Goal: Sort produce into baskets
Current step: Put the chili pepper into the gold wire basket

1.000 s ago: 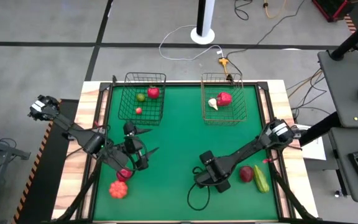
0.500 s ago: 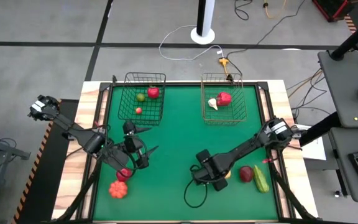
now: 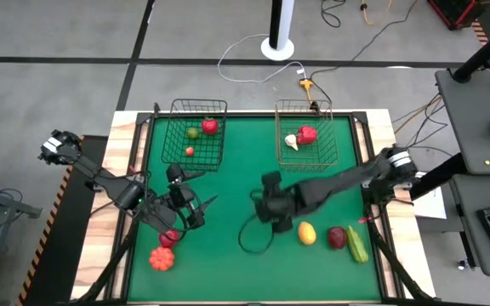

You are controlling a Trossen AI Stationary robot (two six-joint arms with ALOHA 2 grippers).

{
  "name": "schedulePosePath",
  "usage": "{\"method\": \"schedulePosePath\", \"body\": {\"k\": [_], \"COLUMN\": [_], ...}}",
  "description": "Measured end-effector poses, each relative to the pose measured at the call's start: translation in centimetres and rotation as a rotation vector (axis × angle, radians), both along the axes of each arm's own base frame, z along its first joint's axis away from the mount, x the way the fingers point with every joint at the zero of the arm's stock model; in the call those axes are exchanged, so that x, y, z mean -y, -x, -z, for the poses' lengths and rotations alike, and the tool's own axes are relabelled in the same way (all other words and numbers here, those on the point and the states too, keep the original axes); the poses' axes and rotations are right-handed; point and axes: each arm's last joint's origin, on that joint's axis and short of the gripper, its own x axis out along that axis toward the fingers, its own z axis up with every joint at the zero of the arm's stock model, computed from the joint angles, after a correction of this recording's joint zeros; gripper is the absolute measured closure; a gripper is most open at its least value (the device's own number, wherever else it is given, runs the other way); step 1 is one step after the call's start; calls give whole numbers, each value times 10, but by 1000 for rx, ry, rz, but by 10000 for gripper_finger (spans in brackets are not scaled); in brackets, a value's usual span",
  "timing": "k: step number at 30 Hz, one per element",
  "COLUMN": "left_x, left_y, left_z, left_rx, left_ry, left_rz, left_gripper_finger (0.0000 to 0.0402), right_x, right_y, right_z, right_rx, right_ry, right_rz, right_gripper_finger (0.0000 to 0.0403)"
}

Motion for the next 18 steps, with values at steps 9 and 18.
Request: {"method": "schedulePosePath", "body": {"k": [9,18], "left_x": [0,0], "left_y": [0,0], "left_z": [0,0], "left_rx": [10,10], "left_ry": [18,18], "left_rz": [-6,-7], "left_gripper_finger": [51,51], "right_x": [128,228], "right_y": [57,111], "right_z": [-74,-44], "right_rx": [163,66], "right_ry": [-64,-275], "right_rz": [615,851], "right_gripper_finger": [268,263]}}
